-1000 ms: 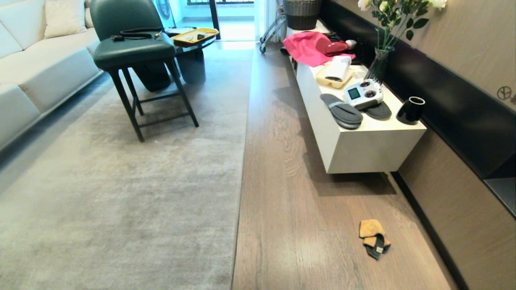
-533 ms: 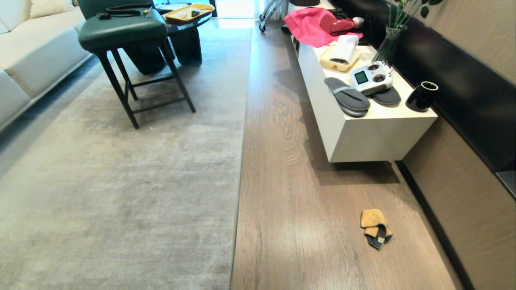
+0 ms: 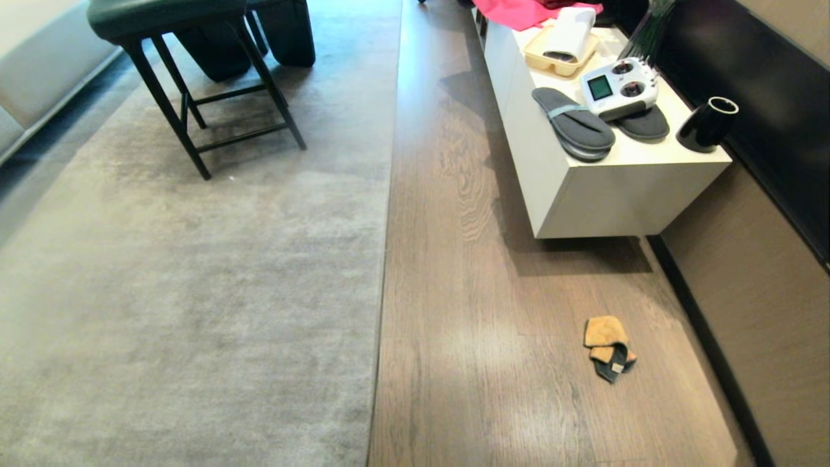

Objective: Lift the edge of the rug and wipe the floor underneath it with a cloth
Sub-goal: Pick up the rag

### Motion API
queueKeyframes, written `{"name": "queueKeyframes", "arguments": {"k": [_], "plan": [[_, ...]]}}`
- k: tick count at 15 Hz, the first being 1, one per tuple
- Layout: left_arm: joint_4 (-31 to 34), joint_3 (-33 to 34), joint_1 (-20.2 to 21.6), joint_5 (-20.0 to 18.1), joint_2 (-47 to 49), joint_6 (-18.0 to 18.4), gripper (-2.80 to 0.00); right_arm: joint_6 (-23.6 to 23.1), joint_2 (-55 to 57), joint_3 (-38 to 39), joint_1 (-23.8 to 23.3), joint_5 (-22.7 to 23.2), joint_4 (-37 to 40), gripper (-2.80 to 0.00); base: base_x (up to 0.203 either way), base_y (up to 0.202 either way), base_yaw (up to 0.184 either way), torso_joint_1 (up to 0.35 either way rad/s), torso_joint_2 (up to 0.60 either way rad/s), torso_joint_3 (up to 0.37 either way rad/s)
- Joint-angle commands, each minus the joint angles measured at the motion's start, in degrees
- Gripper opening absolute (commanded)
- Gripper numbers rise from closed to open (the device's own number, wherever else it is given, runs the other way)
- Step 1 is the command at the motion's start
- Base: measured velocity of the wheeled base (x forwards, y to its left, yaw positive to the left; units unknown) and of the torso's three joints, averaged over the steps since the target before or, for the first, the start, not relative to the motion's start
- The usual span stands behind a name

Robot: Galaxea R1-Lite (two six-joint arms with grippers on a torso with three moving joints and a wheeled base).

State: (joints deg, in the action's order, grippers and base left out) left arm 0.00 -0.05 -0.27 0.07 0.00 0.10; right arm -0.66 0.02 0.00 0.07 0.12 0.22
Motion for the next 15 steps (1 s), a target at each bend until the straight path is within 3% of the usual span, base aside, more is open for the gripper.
{"name": "queueKeyframes", "arguments": {"k": [1,15], "plan": [[0.0,0.0,0.0,0.0,0.0,0.0,-2.80,0.0,0.0,0.0,0.0,0.0,0.0,-2.80,0.000,0.000,0.000,0.002,0.00,-0.207],[-0.1,0.0,0.0,0.0,0.0,-0.1,-2.80,0.0,0.0,0.0,0.0,0.1,0.0,-2.80,0.000,0.000,0.000,0.003,0.00,-0.197]]}}
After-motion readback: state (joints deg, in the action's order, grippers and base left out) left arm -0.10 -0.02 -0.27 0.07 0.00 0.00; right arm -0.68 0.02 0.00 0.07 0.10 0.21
